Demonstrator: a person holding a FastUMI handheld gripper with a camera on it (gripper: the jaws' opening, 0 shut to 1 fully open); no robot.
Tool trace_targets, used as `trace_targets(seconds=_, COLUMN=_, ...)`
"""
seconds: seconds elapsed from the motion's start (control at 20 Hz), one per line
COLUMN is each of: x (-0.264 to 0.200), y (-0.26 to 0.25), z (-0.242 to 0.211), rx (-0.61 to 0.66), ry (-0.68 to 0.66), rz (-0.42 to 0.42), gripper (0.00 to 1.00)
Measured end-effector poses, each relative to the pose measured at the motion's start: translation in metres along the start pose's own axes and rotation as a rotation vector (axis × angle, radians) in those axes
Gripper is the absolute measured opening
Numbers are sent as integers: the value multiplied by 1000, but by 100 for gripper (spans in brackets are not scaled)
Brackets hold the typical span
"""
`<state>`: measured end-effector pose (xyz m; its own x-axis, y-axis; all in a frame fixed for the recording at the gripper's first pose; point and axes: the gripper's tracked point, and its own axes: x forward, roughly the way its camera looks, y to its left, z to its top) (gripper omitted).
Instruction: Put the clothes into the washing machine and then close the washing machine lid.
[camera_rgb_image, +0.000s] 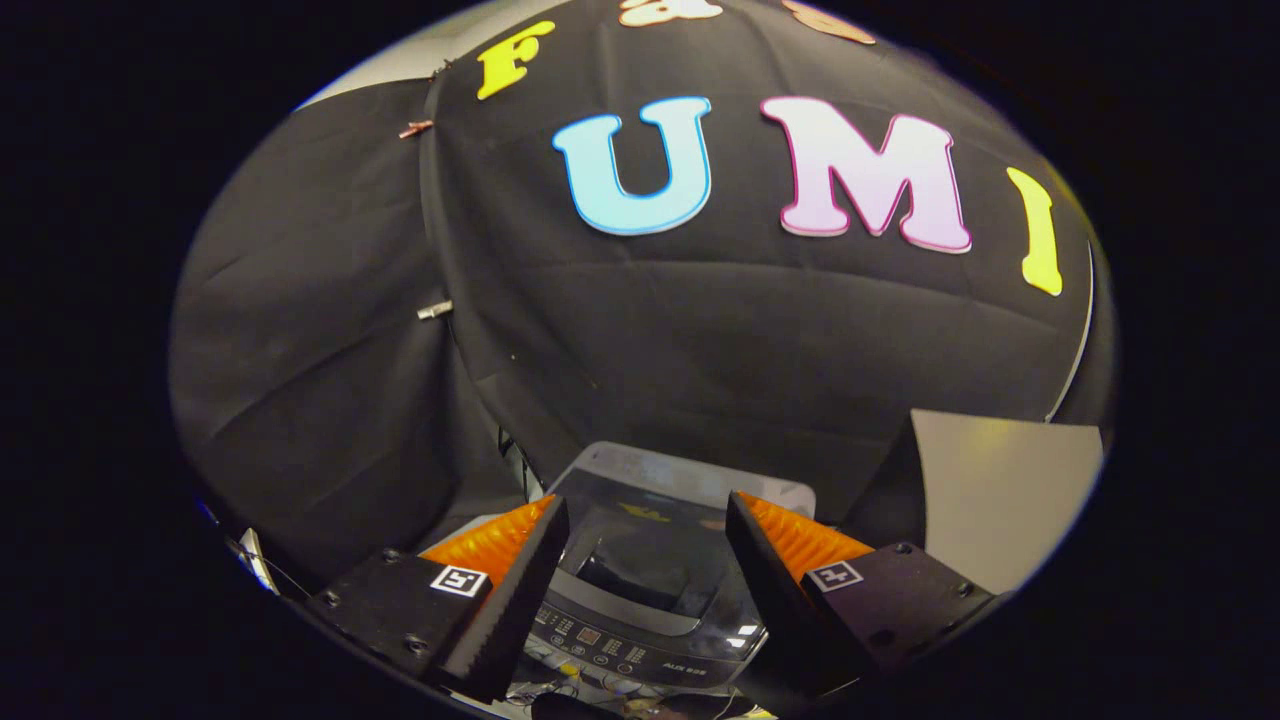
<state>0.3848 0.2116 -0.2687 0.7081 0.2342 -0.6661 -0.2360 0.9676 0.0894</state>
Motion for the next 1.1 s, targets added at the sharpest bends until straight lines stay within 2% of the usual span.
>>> trace_targets(seconds=0.3, x=-79, y=-9, z=59, rx=-44, ry=-243, rz=18, gripper=99)
trace_targets(seconds=0.6, x=-180, y=-54, z=87, rx=-53, ry=-454, rz=-12, gripper=99)
trace_targets(seconds=0.9, x=-281, y=-100, z=93, rx=-109, ry=-647, rz=-106, gripper=99)
trace_targets(seconds=1.1, x=-343, y=-115, z=79, rx=-167, ry=-717, rz=-141, gripper=99)
